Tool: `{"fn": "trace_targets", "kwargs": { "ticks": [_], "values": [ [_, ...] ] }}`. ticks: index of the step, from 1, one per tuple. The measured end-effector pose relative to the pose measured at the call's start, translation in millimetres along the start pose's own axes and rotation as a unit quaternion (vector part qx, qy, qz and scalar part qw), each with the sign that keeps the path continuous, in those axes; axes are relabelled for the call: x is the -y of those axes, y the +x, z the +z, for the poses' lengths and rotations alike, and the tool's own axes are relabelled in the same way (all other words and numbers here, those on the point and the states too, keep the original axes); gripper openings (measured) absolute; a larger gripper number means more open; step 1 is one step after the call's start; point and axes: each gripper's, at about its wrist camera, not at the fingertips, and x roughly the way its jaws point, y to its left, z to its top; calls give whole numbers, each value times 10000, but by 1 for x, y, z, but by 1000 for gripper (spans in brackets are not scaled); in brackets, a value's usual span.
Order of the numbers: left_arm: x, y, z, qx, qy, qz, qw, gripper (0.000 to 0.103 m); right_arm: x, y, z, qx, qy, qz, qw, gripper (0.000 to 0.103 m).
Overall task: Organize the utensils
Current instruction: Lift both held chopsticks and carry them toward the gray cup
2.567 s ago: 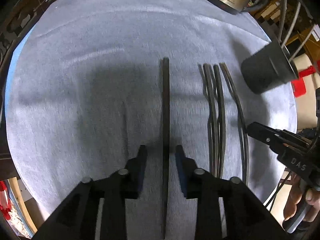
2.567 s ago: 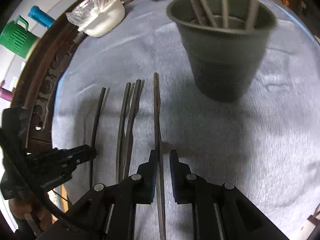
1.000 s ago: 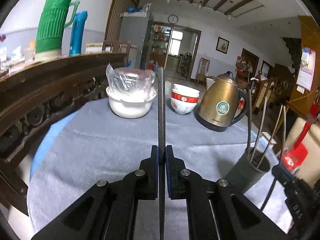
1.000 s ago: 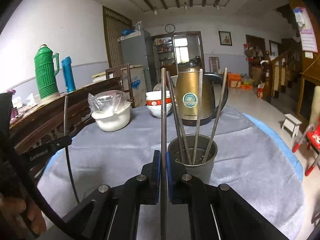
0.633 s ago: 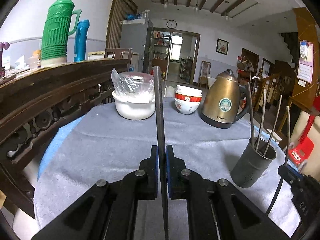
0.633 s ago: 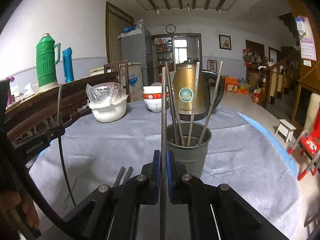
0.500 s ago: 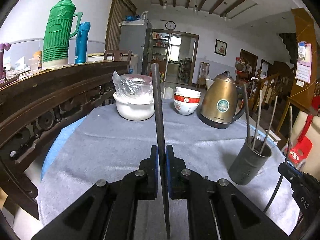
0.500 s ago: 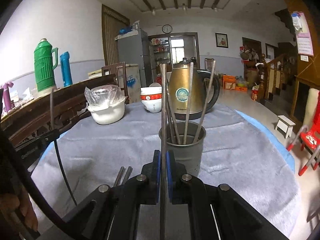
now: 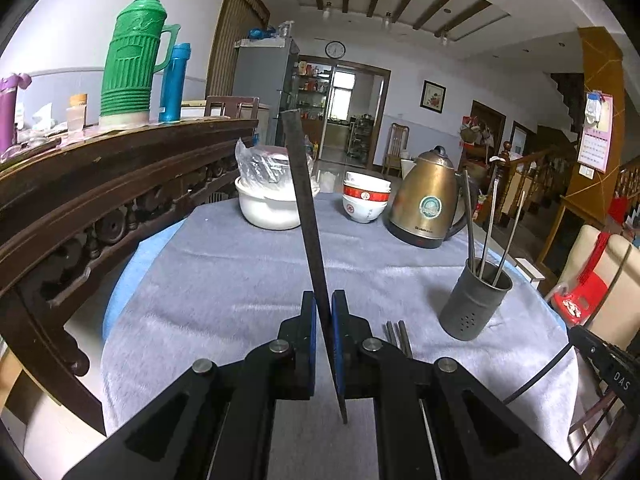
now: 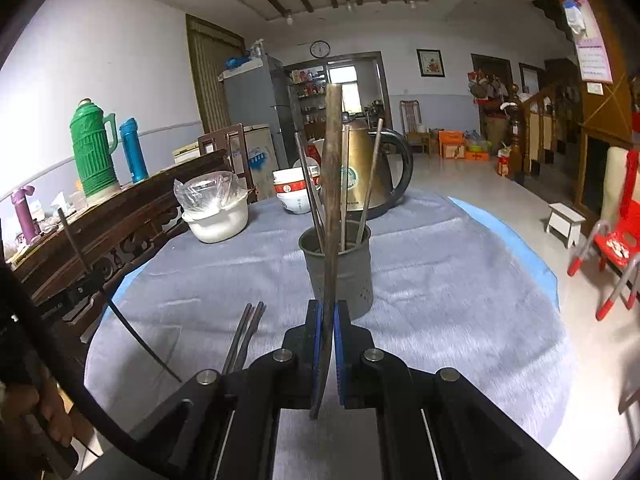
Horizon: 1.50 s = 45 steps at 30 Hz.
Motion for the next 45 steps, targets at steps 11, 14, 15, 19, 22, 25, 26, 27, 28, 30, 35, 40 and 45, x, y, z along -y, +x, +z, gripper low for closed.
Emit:
{"fn": "trace_targets", "kwargs": {
  "ticks": [11,14,15,19,22,25,26,27,28,30,35,40,45],
  "values": [
    [-6,-2,-2,-71,-201,-44,9998,8,8,-6,-5,-56,349,26,9994,6],
    [-7,-2,-1,-95,-262,-67,9996,8,13,-7,-5,-69,445,38,9990,6],
    [-6,-2,-1,-95,-259,-67,9996,8,14,-7,-5,-76,482,48,9988,6],
    [-8,-2,0,-106,-296,-79,9995,7,20,-6,-5,-85,646,77,9978,6],
    [-8,-3,1,-90,-295,-75,9995,7,21,-7,-3,-48,694,69,9976,6],
    [-8,-3,1,-88,-311,-81,9994,7,22,-7,-1,1,709,66,9975,6],
    [-8,-4,2,-87,-316,-89,9994,6,22,-7,0,13,710,71,9974,6],
    [-8,-4,3,-73,-321,-92,9994,6,22,-7,2,28,709,76,9975,6],
    [-8,-4,4,-60,-327,-94,9994,6,22,-7,3,52,700,75,9975,6],
    [-8,-5,7,-29,-345,-101,9993,6,22,-7,7,120,690,75,9975,6],
    [-10,-2,9,-68,-389,-87,9992,6,23,-3,11,148,689,57,9975,6],
    [-11,0,12,-81,-446,-113,9989,6,25,0,9,101,728,68,9973,6],
    [-10,-1,13,-52,-491,-174,9986,6,24,-1,10,119,722,89,9973,6]
  ]
}}
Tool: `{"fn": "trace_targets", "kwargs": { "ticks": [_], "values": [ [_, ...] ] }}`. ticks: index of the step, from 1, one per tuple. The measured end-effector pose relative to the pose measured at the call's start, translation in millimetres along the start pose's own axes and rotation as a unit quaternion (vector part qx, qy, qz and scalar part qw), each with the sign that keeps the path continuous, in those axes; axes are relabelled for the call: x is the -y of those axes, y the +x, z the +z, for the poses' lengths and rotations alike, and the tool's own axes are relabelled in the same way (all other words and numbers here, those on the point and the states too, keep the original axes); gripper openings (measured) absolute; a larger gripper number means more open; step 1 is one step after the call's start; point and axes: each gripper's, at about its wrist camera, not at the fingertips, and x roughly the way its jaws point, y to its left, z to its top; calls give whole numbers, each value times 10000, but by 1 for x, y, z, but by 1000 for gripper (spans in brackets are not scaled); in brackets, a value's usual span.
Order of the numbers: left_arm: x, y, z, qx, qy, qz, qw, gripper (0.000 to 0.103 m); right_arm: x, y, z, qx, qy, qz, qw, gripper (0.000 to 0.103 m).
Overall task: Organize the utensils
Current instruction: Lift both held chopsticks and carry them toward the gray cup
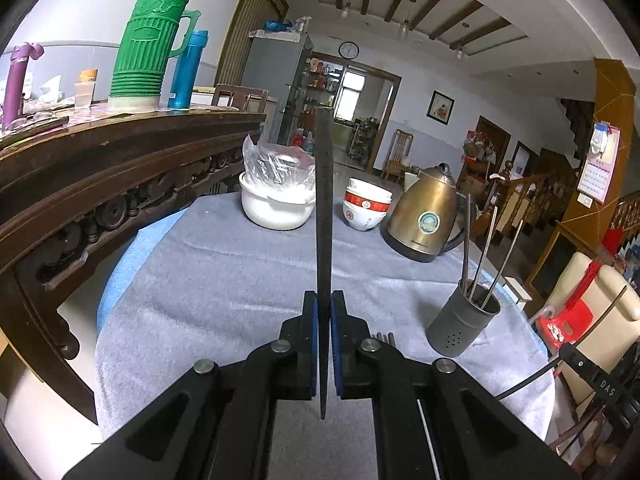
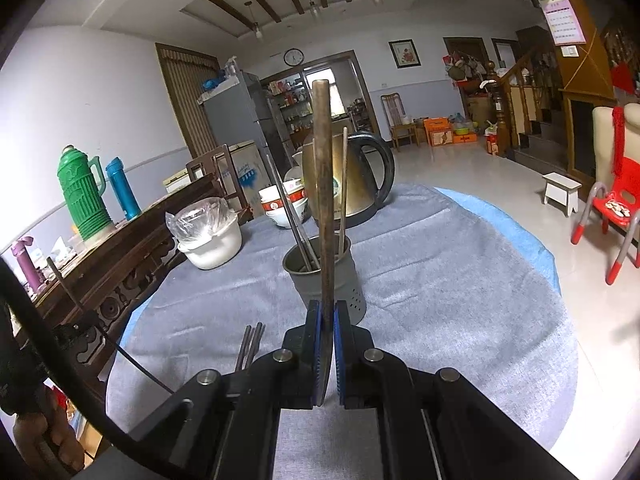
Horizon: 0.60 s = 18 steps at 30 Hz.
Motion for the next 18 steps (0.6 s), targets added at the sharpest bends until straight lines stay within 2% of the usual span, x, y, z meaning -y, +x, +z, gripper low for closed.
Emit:
{"fn": "trace_targets", "kwargs": {
  "ticks": [12,18],
  "values": [
    [-13,3,11,-122,-462,-229,9986,6,-4,-2,1,7,1,90,10000,6],
    [-8,1,24,-104,-636,-484,9967,6,-4,-3,11,79,53,150,9998,6]
  ]
}}
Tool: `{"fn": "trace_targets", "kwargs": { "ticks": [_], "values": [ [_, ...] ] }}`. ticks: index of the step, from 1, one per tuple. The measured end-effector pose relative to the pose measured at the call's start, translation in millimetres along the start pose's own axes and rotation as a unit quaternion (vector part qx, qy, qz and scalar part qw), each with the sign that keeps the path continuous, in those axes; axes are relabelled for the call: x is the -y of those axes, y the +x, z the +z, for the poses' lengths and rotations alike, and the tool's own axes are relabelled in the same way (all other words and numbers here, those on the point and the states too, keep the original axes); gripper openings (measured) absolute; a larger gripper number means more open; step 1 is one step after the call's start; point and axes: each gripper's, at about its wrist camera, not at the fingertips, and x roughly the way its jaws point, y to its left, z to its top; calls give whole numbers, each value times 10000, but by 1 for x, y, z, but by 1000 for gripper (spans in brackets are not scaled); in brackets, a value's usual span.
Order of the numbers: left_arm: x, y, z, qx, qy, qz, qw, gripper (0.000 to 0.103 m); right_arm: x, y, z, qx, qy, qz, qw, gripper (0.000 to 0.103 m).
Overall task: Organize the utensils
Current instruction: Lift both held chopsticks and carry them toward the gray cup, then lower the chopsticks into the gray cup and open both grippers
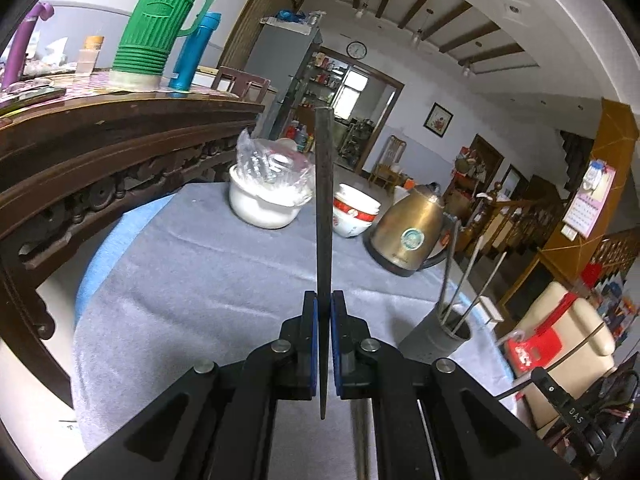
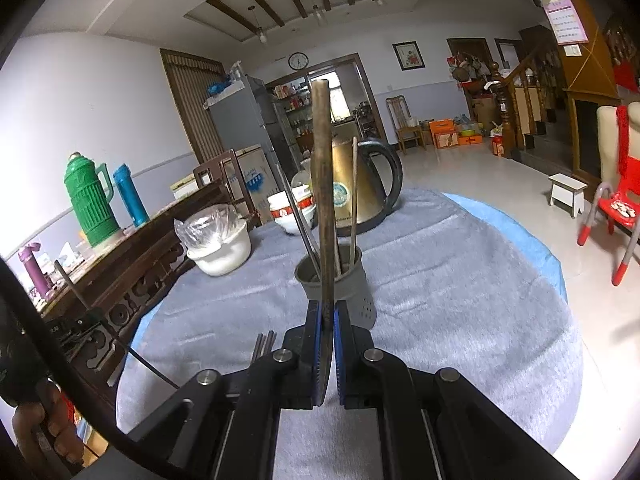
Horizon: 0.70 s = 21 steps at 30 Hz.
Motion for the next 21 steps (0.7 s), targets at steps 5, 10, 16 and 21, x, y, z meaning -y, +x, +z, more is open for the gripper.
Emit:
{"fn": "trace_targets", "kwargs": {
  "ticks": [5,10,16,21],
  "values": [
    [19,3,17,68,-89,-377,9992,6,2,-9,23,334,40,45,9994,6],
    [40,19,35,-22,-290,-801,9964,6,1,-14,49,695,8,71,9976,6],
    [81,44,53,-147,-249,-1227,9920,6,4,-7,75,942,42,71,9955,6],
    [111,65,63,-236,-141,-1373,9901,6,5,7,88,988,26,55,9951,6]
  ]
}}
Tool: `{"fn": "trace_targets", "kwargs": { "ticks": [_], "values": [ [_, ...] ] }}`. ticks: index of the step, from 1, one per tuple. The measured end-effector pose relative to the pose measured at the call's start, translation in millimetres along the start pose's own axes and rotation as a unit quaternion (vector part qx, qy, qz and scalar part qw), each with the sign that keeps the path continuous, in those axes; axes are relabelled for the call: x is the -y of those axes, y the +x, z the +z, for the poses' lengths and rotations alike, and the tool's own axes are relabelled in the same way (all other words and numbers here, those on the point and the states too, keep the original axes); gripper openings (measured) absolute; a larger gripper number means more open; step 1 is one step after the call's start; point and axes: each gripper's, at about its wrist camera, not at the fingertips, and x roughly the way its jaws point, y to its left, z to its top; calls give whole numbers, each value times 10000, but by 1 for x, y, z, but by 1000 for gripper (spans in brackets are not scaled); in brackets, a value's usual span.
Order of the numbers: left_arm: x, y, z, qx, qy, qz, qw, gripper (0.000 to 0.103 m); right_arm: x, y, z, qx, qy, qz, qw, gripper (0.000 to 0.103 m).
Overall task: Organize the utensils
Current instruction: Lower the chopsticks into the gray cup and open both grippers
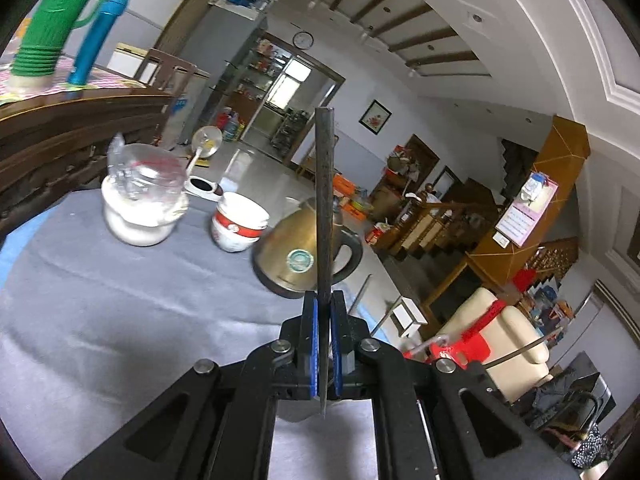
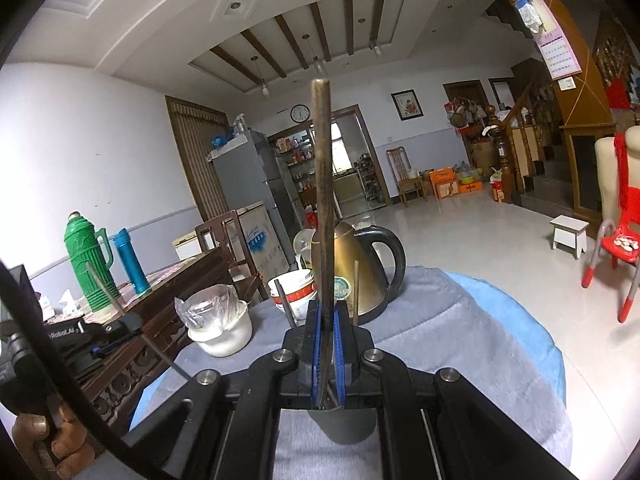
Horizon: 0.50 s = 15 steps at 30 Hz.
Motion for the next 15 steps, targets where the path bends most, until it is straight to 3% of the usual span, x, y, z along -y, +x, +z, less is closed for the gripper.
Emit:
{"fn": "trace_targets", "kwargs": {
  "ticks": [8,15],
  "values": [
    [29,42,2,-123,464,186,9987,6,5,35,1,-207,-91,-89,9997,6],
    [40,76,-13,-474,1028,717,9910,6,10,60,-4,-514,-148,-129,9985,6]
  ]
}}
